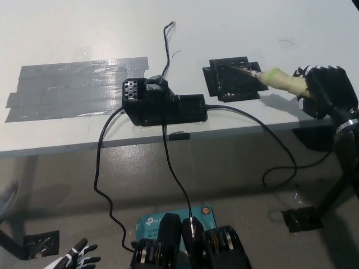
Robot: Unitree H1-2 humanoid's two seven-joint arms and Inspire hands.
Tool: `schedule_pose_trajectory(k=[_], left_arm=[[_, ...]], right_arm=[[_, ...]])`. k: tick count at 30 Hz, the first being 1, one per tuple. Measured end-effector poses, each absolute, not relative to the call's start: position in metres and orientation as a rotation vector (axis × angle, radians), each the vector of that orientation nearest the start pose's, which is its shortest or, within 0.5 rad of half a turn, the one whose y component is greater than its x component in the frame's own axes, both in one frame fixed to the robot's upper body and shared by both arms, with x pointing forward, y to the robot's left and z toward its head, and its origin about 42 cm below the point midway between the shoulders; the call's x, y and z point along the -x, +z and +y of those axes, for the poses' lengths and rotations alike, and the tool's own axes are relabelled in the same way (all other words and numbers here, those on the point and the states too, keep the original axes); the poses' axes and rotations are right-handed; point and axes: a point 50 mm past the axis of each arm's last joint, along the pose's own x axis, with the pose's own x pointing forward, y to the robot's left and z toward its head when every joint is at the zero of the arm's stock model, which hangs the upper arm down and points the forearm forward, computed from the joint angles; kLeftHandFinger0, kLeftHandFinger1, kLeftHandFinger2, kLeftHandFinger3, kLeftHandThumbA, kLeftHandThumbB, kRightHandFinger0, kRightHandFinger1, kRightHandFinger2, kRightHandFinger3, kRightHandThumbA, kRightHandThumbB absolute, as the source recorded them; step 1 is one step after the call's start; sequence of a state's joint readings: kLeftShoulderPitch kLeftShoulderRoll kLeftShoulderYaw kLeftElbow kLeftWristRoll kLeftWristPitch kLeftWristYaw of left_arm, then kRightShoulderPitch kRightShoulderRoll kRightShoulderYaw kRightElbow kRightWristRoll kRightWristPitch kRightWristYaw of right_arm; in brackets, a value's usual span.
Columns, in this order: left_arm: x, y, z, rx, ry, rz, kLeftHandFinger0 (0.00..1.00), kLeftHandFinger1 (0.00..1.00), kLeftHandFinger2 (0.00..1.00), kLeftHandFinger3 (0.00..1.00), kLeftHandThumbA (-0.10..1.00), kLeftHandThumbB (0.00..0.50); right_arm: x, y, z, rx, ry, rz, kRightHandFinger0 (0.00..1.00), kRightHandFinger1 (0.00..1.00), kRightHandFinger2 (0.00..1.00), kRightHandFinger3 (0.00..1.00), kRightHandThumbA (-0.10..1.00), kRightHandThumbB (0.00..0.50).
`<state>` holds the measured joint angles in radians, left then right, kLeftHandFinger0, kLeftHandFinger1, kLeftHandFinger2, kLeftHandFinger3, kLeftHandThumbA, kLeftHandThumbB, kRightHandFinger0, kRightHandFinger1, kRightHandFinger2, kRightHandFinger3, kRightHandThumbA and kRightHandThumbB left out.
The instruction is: The robot uses its right hand to grab and lift the soldering gun kept on the middle of the table and puts it in its base
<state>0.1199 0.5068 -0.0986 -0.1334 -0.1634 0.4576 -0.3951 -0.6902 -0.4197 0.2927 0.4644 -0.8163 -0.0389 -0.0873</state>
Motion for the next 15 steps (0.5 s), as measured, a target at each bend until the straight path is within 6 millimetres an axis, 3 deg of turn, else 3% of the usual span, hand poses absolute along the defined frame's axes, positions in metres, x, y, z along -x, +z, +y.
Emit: schedule_pose_trajectory(k=[1,3,4,8,10,12,14,15], left_arm=[[-0.230,0.093,0.332,-0.252,-0.432,0.543,1.00,1.00,0.96,1.00,1.00,0.500],[-0.230,0.092,0.333,-0.250,-0.431,0.545,1.00,1.00,0.96,1.00,1.00,0.500],[-0.230,0.092,0.333,-0.249,-0.431,0.546,1.00,1.00,0.96,1.00,1.00,0.500],[-0.228,0.090,0.334,-0.245,-0.428,0.553,1.00,1.00,0.93,1.00,1.00,0.500],[-0.227,0.089,0.334,-0.243,-0.426,0.559,1.00,1.00,0.93,1.00,1.00,0.500],[-0.227,0.088,0.335,-0.242,-0.424,0.562,1.00,1.00,0.93,1.00,1.00,0.493],[-0.227,0.088,0.335,-0.242,-0.424,0.563,1.00,1.00,0.94,1.00,1.00,0.490],[-0.227,0.088,0.335,-0.242,-0.424,0.563,1.00,1.00,0.94,1.00,1.00,0.486]], right_arm=[[-0.484,0.239,-0.262,1.341,0.069,-0.357,0.00,0.09,0.39,0.41,-0.10,0.195],[-0.484,0.241,-0.260,1.322,0.086,-0.372,0.00,0.08,0.38,0.42,-0.10,0.174],[-0.483,0.241,-0.259,1.317,0.094,-0.375,0.00,0.03,0.37,0.37,-0.10,0.152],[-0.482,0.246,-0.255,1.290,0.128,-0.392,0.00,0.07,0.28,0.21,-0.10,0.141],[-0.482,0.249,-0.253,1.278,0.148,-0.403,0.00,0.02,0.45,0.28,-0.10,0.101],[-0.483,0.252,-0.251,1.268,0.167,-0.412,0.00,0.00,0.50,0.27,-0.10,0.061],[-0.485,0.258,-0.247,1.256,0.190,-0.428,0.00,0.05,0.56,0.29,-0.10,0.008],[-0.486,0.260,-0.246,1.252,0.201,-0.433,0.00,0.12,0.60,0.31,-0.10,0.000]])
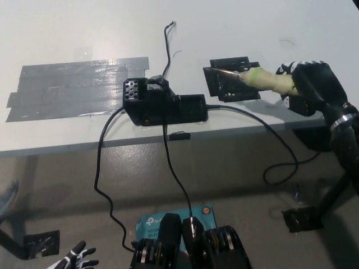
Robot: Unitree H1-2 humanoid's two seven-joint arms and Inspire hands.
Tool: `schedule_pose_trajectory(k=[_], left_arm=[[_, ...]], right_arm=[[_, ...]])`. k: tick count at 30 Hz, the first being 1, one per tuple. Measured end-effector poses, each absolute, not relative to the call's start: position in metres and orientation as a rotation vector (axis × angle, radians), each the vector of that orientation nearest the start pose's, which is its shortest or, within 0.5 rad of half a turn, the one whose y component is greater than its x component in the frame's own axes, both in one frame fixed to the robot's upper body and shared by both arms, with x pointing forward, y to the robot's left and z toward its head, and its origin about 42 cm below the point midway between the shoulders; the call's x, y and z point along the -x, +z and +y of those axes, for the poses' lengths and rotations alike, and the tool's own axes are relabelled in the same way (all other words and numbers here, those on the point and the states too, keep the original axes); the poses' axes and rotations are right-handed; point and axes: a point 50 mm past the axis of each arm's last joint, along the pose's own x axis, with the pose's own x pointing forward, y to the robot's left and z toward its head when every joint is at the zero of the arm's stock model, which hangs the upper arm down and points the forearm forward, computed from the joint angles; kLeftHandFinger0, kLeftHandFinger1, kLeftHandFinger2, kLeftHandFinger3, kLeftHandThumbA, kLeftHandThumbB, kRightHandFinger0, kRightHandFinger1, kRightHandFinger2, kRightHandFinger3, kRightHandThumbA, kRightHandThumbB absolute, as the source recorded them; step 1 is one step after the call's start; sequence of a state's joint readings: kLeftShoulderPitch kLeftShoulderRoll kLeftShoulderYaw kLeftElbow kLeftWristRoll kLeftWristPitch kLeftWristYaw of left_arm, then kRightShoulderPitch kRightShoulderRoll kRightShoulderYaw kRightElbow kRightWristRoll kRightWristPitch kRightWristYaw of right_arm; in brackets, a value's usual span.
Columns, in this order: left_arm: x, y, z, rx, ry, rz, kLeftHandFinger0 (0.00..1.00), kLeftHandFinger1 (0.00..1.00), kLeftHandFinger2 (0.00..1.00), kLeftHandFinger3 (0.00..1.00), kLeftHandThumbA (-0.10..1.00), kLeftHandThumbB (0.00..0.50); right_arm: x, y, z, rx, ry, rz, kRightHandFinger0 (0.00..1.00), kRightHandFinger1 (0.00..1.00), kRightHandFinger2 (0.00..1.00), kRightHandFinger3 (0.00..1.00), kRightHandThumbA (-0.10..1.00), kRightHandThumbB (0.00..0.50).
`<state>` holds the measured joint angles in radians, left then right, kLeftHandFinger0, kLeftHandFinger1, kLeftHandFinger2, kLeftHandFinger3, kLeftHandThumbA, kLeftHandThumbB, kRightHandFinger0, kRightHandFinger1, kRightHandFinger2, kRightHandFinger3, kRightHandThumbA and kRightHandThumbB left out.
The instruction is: The robot uses its right hand to grab and lift the soldering gun kept on the middle of the table and puts it in its base
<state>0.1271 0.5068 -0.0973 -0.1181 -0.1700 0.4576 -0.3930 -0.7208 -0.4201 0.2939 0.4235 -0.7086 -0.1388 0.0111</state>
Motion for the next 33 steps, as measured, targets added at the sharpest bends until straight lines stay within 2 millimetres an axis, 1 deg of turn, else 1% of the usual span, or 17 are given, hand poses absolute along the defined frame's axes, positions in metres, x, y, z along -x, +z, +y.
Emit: schedule_pose_trajectory(k=[3,5,7,8,10,11,13,16,18,20,24,25,27,29,30,32,33], left_arm=[[-0.227,0.088,0.335,-0.243,-0.424,0.563,1.00,1.00,0.94,1.00,1.00,0.492],[-0.227,0.088,0.335,-0.243,-0.424,0.563,1.00,1.00,0.95,1.00,1.00,0.483],[-0.227,0.088,0.335,-0.243,-0.423,0.562,1.00,1.00,0.95,1.00,1.00,0.476],[-0.227,0.088,0.335,-0.242,-0.423,0.562,1.00,1.00,0.96,1.00,1.00,0.482],[-0.227,0.088,0.335,-0.241,-0.422,0.562,1.00,1.00,0.95,1.00,1.00,0.476],[-0.227,0.088,0.335,-0.239,-0.422,0.562,1.00,1.00,0.95,1.00,1.00,0.467],[-0.227,0.088,0.335,-0.238,-0.420,0.561,1.00,1.00,0.97,1.00,1.00,0.457],[-0.227,0.088,0.335,-0.238,-0.421,0.561,1.00,1.00,0.97,1.00,1.00,0.451],[-0.227,0.088,0.335,-0.239,-0.421,0.561,1.00,1.00,0.95,1.00,1.00,0.499],[-0.227,0.088,0.335,-0.240,-0.421,0.561,1.00,1.00,0.95,1.00,1.00,0.500],[-0.227,0.088,0.335,-0.243,-0.420,0.561,1.00,0.99,0.92,1.00,1.00,0.500],[-0.227,0.088,0.335,-0.244,-0.420,0.561,1.00,0.99,0.92,1.00,1.00,0.500],[-0.227,0.088,0.335,-0.246,-0.420,0.561,1.00,1.00,0.93,1.00,1.00,0.500],[-0.228,0.088,0.335,-0.247,-0.422,0.560,1.00,0.99,0.92,1.00,1.00,0.500],[-0.228,0.088,0.334,-0.247,-0.422,0.560,1.00,0.99,0.94,1.00,1.00,0.500],[-0.228,0.088,0.334,-0.248,-0.422,0.559,1.00,0.99,0.94,1.00,1.00,0.500],[-0.228,0.089,0.334,-0.249,-0.422,0.558,1.00,0.99,0.94,1.00,1.00,0.500]], right_arm=[[-0.489,0.270,-0.241,1.246,0.229,-0.452,0.00,0.24,0.64,0.38,-0.10,0.008],[-0.492,0.278,-0.235,1.251,0.250,-0.468,0.00,0.21,0.54,0.34,-0.10,0.016],[-0.495,0.286,-0.229,1.261,0.265,-0.489,0.00,0.21,0.53,0.32,-0.10,0.003],[-0.496,0.289,-0.227,1.265,0.269,-0.500,0.00,0.23,0.53,0.26,-0.10,0.012],[-0.499,0.298,-0.221,1.273,0.280,-0.522,0.00,0.16,0.48,0.22,-0.10,0.025],[-0.500,0.303,-0.217,1.275,0.284,-0.536,0.00,0.12,0.47,0.20,-0.10,0.044],[-0.503,0.310,-0.211,1.283,0.291,-0.557,0.00,0.12,0.45,0.22,-0.10,0.082],[-0.507,0.321,-0.204,1.302,0.300,-0.583,0.00,0.18,0.53,0.29,-0.10,0.111],[-0.509,0.332,-0.198,1.323,0.305,-0.609,0.00,0.18,0.53,0.32,-0.10,0.130],[-0.510,0.339,-0.193,1.345,0.309,-0.625,0.00,0.18,0.53,0.35,-0.10,0.136],[-0.511,0.345,-0.185,1.398,0.332,-0.646,0.00,0.10,0.47,0.31,-0.10,0.243],[-0.512,0.344,-0.183,1.418,0.340,-0.649,0.00,0.10,0.47,0.33,-0.10,0.237],[-0.512,0.342,-0.179,1.466,0.361,-0.656,0.00,0.09,0.46,0.34,-0.10,0.287],[-0.513,0.341,-0.177,1.517,0.379,-0.660,0.00,0.07,0.45,0.31,-0.10,0.271],[-0.514,0.340,-0.177,1.538,0.384,-0.661,0.00,0.06,0.44,0.31,-0.10,0.242],[-0.516,0.340,-0.176,1.590,0.399,-0.665,0.00,0.04,0.42,0.28,-0.10,0.234],[-0.516,0.339,-0.177,1.613,0.404,-0.668,0.00,0.01,0.38,0.26,-0.10,0.092]])
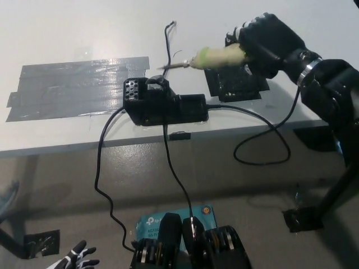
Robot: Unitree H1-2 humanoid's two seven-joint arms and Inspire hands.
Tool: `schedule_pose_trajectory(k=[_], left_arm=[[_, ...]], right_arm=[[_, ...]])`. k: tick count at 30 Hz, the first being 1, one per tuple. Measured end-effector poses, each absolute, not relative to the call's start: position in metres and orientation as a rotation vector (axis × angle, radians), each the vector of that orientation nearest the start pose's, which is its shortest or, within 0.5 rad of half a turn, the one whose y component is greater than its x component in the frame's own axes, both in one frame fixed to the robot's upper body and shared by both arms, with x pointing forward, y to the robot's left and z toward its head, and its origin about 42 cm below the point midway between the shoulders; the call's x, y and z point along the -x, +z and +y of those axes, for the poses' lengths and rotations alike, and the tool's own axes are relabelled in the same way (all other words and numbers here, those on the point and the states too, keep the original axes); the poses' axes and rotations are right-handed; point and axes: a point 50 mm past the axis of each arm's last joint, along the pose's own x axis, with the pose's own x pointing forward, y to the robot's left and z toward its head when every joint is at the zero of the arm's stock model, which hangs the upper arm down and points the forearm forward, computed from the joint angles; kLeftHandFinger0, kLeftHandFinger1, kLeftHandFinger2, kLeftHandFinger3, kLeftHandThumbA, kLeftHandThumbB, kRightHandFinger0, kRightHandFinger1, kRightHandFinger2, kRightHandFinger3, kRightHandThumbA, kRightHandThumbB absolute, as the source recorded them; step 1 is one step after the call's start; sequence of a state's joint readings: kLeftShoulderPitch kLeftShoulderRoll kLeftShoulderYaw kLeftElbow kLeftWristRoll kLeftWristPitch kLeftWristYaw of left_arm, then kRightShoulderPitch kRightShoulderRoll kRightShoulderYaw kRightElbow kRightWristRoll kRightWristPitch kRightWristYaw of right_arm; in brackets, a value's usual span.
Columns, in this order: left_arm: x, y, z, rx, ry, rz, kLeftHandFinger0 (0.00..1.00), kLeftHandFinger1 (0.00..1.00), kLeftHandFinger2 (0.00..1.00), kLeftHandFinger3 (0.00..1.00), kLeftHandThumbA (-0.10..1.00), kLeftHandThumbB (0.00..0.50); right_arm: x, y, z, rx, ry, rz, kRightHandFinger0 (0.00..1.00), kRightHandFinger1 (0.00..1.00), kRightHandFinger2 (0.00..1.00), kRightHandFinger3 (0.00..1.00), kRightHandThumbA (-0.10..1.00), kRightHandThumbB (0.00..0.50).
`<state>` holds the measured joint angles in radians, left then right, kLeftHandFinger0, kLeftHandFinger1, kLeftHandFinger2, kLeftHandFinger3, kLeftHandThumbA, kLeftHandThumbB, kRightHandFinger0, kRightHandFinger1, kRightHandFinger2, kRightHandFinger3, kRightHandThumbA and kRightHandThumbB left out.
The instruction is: The robot uses its right hand to grab and lift the soldering gun kept on the middle of the table and puts it in its base
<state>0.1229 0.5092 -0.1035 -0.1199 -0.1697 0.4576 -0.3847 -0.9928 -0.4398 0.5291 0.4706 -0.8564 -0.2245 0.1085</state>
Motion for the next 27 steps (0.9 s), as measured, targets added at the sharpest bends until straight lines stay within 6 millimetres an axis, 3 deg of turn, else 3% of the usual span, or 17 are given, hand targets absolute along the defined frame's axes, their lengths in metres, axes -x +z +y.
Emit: schedule_pose_trajectory(k=[1,3,7,10,12,15,16,17,18,20,23,24,25,27], left_arm=[[-0.228,0.089,0.334,-0.249,-0.422,0.558,1.00,0.99,0.94,1.00,1.00,0.500],[-0.229,0.089,0.334,-0.251,-0.423,0.557,1.00,0.97,0.90,1.00,1.00,0.500],[-0.229,0.090,0.333,-0.257,-0.426,0.554,1.00,0.99,0.91,1.00,1.00,0.500],[-0.230,0.091,0.333,-0.261,-0.429,0.549,1.00,0.95,0.88,1.00,1.00,0.500],[-0.230,0.092,0.332,-0.265,-0.430,0.546,1.00,0.92,0.88,1.00,1.00,0.500],[-0.230,0.093,0.332,-0.269,-0.431,0.543,1.00,0.92,0.88,1.00,1.00,0.500],[-0.230,0.093,0.332,-0.270,-0.431,0.543,1.00,0.93,0.89,1.00,1.00,0.500],[-0.230,0.093,0.332,-0.272,-0.431,0.544,1.00,0.93,0.89,1.00,1.00,0.485],[-0.230,0.093,0.332,-0.273,-0.431,0.544,1.00,0.94,0.89,1.00,1.00,0.499],[-0.230,0.093,0.332,-0.275,-0.431,0.544,1.00,0.92,0.89,1.00,1.00,0.496],[-0.230,0.093,0.332,-0.278,-0.431,0.545,1.00,0.92,0.89,1.00,1.00,0.476],[-0.230,0.093,0.332,-0.279,-0.430,0.545,1.00,0.92,0.89,1.00,1.00,0.495],[-0.230,0.093,0.332,-0.280,-0.430,0.545,1.00,0.96,0.91,1.00,1.00,0.500],[-0.230,0.093,0.332,-0.281,-0.431,0.545,1.00,0.97,0.91,1.00,1.00,0.500]], right_arm=[[-0.517,0.339,-0.177,1.631,0.408,-0.672,0.00,0.00,0.36,0.27,-0.10,0.007],[-0.518,0.340,-0.178,1.663,0.414,-0.678,0.00,0.02,0.39,0.33,-0.10,0.001],[-0.518,0.339,-0.182,1.710,0.420,-0.673,0.00,0.05,0.43,0.31,-0.10,0.000],[-0.518,0.339,-0.187,1.739,0.418,-0.664,0.00,0.07,0.46,0.37,-0.10,0.000],[-0.519,0.339,-0.189,1.751,0.415,-0.660,0.00,0.11,0.51,0.43,-0.10,0.025],[-0.519,0.339,-0.190,1.766,0.411,-0.657,0.00,0.11,0.51,0.44,-0.10,0.039],[-0.519,0.339,-0.190,1.767,0.409,-0.655,0.00,0.11,0.50,0.42,-0.10,0.114],[-0.519,0.339,-0.190,1.766,0.406,-0.653,0.00,0.09,0.48,0.40,-0.10,0.160],[-0.520,0.340,-0.191,1.762,0.399,-0.651,0.00,0.08,0.47,0.39,-0.10,0.185],[-0.520,0.343,-0.191,1.752,0.381,-0.646,0.00,0.06,0.45,0.41,-0.10,0.176],[-0.521,0.344,-0.190,1.741,0.359,-0.638,0.00,0.06,0.44,0.40,-0.10,0.211],[-0.521,0.345,-0.190,1.738,0.351,-0.634,0.00,0.05,0.44,0.39,-0.10,0.225],[-0.522,0.345,-0.188,1.736,0.346,-0.634,0.00,0.04,0.43,0.40,-0.10,0.200],[-0.522,0.345,-0.185,1.728,0.339,-0.633,0.00,0.04,0.42,0.39,-0.10,0.197]])
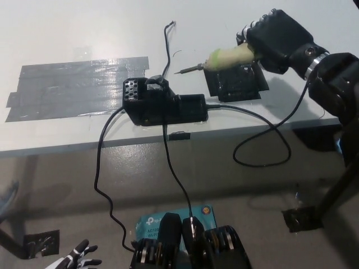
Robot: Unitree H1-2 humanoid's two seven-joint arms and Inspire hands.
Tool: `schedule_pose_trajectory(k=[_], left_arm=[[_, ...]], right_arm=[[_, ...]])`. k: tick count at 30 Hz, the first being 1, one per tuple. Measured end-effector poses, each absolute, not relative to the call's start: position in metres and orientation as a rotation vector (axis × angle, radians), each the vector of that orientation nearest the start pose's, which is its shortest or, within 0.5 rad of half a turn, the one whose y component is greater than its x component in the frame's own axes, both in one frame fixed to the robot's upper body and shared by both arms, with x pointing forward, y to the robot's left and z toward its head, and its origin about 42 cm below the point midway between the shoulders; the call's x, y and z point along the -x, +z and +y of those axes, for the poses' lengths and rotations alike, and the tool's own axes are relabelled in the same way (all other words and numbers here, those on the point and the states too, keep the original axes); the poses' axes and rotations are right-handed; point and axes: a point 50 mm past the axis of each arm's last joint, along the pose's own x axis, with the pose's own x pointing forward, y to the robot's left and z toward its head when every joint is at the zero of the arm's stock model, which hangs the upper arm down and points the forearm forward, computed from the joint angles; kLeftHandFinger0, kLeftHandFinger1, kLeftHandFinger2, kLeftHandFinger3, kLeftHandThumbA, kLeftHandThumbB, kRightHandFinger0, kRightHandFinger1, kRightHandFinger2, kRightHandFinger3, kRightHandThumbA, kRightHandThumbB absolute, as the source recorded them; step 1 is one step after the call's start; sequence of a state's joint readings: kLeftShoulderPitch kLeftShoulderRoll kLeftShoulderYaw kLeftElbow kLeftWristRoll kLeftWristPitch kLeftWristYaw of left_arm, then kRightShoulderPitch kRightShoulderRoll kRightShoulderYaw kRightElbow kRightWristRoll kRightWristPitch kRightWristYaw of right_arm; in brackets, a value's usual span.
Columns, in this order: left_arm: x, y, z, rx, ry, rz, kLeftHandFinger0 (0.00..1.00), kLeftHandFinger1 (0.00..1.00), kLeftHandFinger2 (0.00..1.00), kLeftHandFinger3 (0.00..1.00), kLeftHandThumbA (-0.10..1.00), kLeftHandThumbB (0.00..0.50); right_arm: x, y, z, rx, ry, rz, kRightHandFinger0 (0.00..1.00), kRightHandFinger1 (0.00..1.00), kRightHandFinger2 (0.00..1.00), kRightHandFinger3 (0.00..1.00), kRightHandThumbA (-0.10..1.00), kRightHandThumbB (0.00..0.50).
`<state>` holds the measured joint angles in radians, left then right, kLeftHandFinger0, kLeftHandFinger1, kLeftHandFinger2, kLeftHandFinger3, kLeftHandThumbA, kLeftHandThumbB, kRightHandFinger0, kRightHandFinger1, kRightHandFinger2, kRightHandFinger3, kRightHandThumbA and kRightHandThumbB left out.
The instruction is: The robot uses its right hand to grab and lift the soldering gun kept on the middle of the table and puts it in its base
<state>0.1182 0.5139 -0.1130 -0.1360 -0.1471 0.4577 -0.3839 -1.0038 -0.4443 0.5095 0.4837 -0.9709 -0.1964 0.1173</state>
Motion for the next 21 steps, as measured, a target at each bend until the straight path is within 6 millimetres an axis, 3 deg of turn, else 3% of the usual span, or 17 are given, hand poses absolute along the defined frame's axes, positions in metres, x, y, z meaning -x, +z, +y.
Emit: schedule_pose_trajectory(k=[3,5,6,7,8,9,13,16,21], left_arm=[[-0.230,0.092,0.331,-0.281,-0.433,0.546,1.00,1.00,0.93,1.00,1.00,0.500],[-0.230,0.092,0.331,-0.282,-0.435,0.547,1.00,0.99,0.90,1.00,1.00,0.500],[-0.230,0.092,0.330,-0.282,-0.436,0.547,1.00,0.99,0.90,1.00,1.00,0.500],[-0.230,0.092,0.330,-0.282,-0.436,0.547,1.00,0.98,0.90,1.00,1.00,0.500],[-0.230,0.092,0.330,-0.283,-0.437,0.547,1.00,0.96,0.89,1.00,1.00,0.500],[-0.230,0.092,0.330,-0.284,-0.437,0.547,1.00,0.96,0.89,1.00,1.00,0.500],[-0.230,0.092,0.330,-0.285,-0.437,0.546,1.00,0.94,0.88,1.00,1.00,0.500],[-0.232,0.093,0.330,-0.285,-0.438,0.543,1.00,0.99,0.93,1.00,1.00,0.500],[-0.235,0.095,0.329,-0.288,-0.440,0.534,1.00,0.98,0.92,1.00,1.00,0.500]], right_arm=[[-0.522,0.345,-0.179,1.718,0.331,-0.633,0.00,0.00,0.36,0.34,-0.10,0.182],[-0.522,0.344,-0.176,1.714,0.322,-0.633,0.00,0.01,0.38,0.33,-0.10,0.109],[-0.522,0.344,-0.175,1.715,0.320,-0.632,0.00,0.01,0.38,0.33,-0.10,0.103],[-0.522,0.344,-0.174,1.716,0.318,-0.632,0.00,0.02,0.39,0.35,-0.10,0.016],[-0.522,0.344,-0.173,1.718,0.314,-0.629,0.00,0.03,0.41,0.37,-0.10,0.004],[-0.522,0.344,-0.173,1.721,0.311,-0.624,0.00,0.03,0.41,0.37,-0.10,0.021],[-0.522,0.343,-0.172,1.732,0.308,-0.618,0.00,0.01,0.37,0.35,-0.10,0.000],[-0.523,0.340,-0.171,1.743,0.311,-0.614,0.00,0.00,0.35,0.31,-0.10,0.000],[-0.524,0.336,-0.170,1.765,0.313,-0.616,0.00,0.01,0.37,0.38,-0.10,0.000]])
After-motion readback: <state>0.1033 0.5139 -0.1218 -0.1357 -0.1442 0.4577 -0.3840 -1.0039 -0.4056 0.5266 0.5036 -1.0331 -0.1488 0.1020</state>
